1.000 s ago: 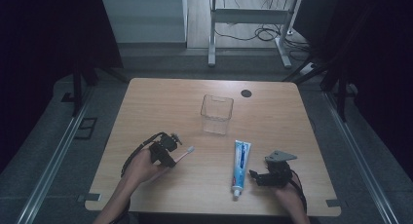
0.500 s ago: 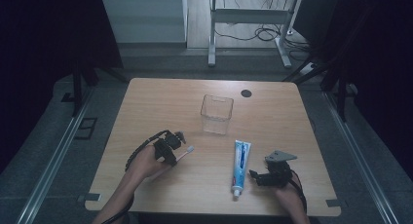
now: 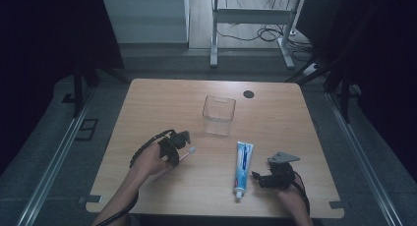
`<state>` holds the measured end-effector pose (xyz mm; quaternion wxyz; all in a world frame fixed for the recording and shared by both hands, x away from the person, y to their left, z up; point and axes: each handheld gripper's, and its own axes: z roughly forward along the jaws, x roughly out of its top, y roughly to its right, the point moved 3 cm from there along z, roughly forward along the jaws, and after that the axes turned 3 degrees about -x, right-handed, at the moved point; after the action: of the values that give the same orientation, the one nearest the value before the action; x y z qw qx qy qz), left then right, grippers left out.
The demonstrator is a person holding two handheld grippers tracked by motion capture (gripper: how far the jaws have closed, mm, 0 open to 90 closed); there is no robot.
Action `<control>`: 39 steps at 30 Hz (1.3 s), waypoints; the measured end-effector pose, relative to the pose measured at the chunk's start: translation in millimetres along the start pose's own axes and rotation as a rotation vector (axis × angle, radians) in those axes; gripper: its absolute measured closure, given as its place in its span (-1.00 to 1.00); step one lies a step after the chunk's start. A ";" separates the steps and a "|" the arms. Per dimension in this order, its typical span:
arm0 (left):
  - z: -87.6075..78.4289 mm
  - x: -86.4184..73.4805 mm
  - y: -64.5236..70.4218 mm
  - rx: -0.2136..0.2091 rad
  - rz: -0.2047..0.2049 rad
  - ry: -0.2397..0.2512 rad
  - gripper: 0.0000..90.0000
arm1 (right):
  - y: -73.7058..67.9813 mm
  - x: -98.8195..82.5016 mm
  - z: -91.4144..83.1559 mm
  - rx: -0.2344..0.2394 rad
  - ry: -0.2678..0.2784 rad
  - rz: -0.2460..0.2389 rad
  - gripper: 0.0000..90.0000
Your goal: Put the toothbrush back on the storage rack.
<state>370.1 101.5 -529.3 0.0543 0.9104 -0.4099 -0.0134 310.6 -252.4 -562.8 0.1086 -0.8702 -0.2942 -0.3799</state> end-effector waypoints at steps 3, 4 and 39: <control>0.0 0.2 0.9 -0.013 0.005 0.006 0.75 | 0.0 0.0 0.0 0.000 0.000 0.000 -0.70; 0.3 0.2 1.4 -0.026 -0.001 0.018 0.75 | 0.0 0.0 0.0 0.000 0.000 0.000 -0.70; -55.3 2.6 15.6 -0.069 0.098 0.474 0.75 | 0.3 0.1 0.1 0.001 0.002 -0.004 -0.70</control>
<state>364.1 94.2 -472.6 0.1807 0.8647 -0.4287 0.1891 310.9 -252.5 -562.8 0.1084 -0.8691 -0.2961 -0.3811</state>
